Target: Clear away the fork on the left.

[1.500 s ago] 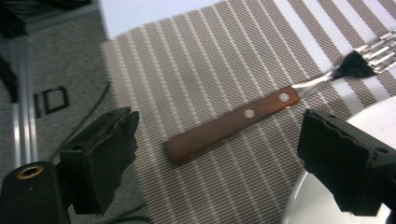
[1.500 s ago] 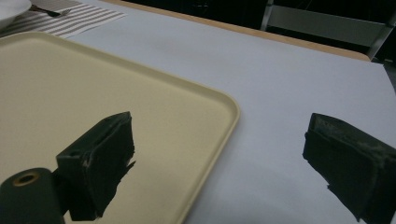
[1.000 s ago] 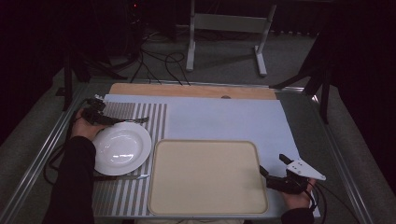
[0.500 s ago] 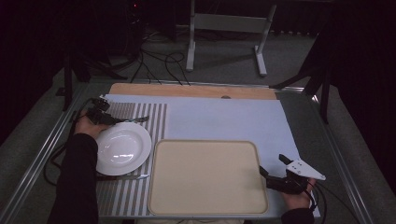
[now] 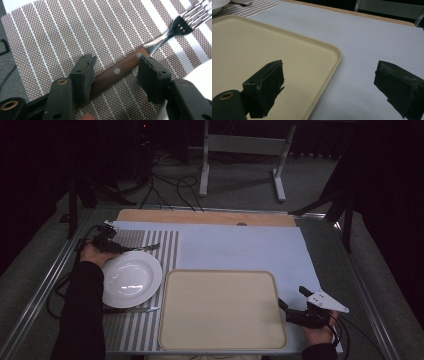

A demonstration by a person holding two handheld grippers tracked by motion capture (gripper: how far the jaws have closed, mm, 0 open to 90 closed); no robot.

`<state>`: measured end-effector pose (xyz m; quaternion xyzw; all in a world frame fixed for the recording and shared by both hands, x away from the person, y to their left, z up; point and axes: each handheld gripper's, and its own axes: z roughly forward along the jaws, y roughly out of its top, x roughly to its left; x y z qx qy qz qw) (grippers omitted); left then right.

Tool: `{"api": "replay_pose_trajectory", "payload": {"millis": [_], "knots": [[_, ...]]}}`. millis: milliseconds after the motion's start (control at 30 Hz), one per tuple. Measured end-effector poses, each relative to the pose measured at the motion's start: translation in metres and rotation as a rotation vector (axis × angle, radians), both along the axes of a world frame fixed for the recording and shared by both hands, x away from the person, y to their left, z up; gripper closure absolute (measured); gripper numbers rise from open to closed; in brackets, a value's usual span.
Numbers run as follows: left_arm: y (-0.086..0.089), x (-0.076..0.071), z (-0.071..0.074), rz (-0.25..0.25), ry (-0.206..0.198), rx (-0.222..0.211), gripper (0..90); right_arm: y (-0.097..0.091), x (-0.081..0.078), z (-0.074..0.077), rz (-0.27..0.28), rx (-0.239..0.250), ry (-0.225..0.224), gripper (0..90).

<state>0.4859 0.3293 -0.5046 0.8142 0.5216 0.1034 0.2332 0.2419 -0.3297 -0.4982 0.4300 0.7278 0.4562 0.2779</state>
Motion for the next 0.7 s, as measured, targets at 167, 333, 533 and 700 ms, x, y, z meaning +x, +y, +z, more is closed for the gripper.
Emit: {"api": "replay_pose_trajectory", "payload": {"millis": [167, 333, 533, 700], "knots": [[0.001, -0.001, -0.001, -0.005, -0.009, -0.018, 47.9, 0.000, 0.001, -0.001, 0.003, -0.010, 0.006, 8.7], [-0.002, 0.000, 0.000, -0.006, -0.021, -0.013, 61.1, -0.001, 0.001, -0.001, 0.001, -0.009, 0.012, 8.8], [-0.010, 0.003, 0.003, 0.023, -0.029, 0.033, 70.1, -0.002, 0.001, -0.003, -0.006, -0.018, 0.029, 10.5], [-0.009, 0.001, -0.002, 0.040, -0.036, 0.034, 67.3, -0.003, 0.001, -0.003, -0.007, -0.014, 0.033, 10.5]]}}
